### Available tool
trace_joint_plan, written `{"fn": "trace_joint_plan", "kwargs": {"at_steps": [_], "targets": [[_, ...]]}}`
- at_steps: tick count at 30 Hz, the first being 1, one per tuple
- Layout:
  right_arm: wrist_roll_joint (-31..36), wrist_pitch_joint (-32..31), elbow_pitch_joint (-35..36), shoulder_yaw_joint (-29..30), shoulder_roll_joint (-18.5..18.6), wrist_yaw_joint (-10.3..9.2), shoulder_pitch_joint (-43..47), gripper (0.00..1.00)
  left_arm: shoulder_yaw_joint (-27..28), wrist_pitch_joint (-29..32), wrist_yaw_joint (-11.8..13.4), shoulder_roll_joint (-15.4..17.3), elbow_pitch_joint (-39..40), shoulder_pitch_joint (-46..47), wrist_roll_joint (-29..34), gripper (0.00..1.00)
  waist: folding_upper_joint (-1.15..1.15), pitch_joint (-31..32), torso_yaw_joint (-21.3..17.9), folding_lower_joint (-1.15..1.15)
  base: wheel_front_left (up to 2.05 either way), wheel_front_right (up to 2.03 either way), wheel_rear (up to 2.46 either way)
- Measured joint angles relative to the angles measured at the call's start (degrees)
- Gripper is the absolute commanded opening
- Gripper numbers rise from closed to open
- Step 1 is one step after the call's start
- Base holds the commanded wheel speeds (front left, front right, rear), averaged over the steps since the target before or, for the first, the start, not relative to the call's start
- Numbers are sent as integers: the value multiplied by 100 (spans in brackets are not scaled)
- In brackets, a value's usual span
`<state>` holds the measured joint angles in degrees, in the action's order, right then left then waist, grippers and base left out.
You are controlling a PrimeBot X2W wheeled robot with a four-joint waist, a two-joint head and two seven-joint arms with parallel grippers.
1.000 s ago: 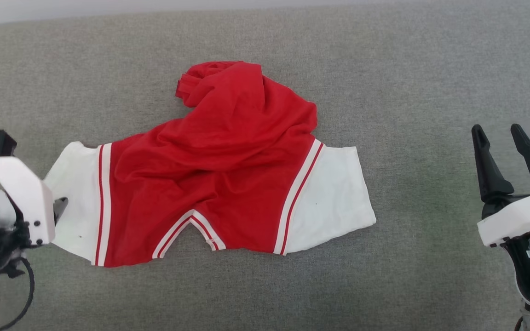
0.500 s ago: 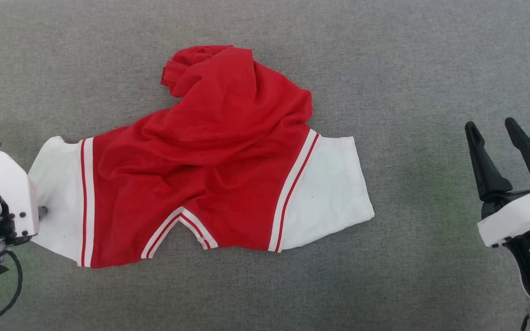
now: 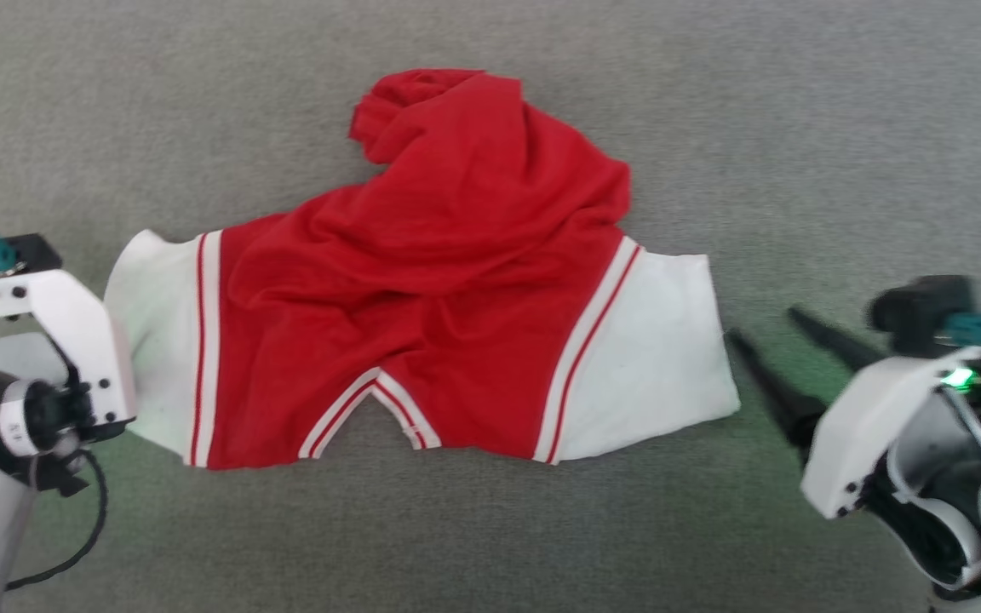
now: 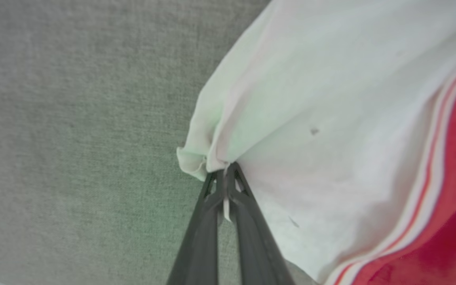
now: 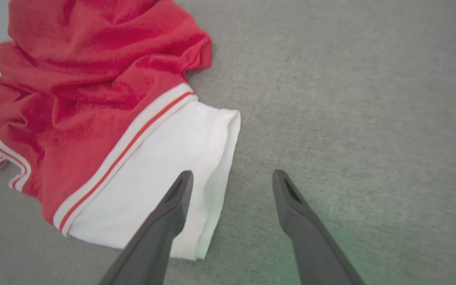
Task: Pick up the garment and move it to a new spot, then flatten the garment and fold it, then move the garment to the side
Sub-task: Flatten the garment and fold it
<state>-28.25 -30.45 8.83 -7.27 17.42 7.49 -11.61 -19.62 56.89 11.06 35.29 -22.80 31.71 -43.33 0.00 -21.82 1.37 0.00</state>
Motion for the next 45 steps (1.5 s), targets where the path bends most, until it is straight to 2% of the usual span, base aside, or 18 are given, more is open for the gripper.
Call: {"fn": "trace_joint_plan", "kwargs": {"at_steps": [5,13,14,15,16,19,26,36,45], "targets": [[-103,-1148,-210,-439,182,0,-245,100,-131,-146,-40,-205,18,183,62,0,0,-113,251,0,0,0,0],[57,-2182,-590,-881,352,-2,-786,100,-236,-357,-46,-427,45,313,131,0,0,-240,542,0,0,0,0],[22,-2282,-649,-984,372,-14,-864,71,-237,-386,-45,-437,38,313,131,0,0,-251,561,0,0,0,0],[22,-2282,-649,-984,372,-14,-864,6,-237,-386,-45,-437,38,313,131,0,0,-251,561,0,0,0,0],[10,-2363,-678,-1152,468,-26,-967,0,-243,-399,-38,-441,34,314,142,0,0,-258,579,0,0,0,0],[-158,-2387,-792,-1317,603,-26,-1139,0,-235,-532,-37,-485,41,321,147,0,0,-274,618,0,0,0,0],[-693,-2239,-840,-1277,689,1,-1306,0,-177,-657,-73,-448,242,328,119,0,0,-66,605,0,0,0,0],[-1165,-2081,-664,-608,709,0,-2150,0,132,-651,-105,-135,1160,718,25,0,0,539,505,0,0,0,0],[-1328,-1682,-948,-337,624,0,-3288,0,299,-795,-400,-66,1393,1641,-31,0,0,1105,427,0,0,0,0]]}}
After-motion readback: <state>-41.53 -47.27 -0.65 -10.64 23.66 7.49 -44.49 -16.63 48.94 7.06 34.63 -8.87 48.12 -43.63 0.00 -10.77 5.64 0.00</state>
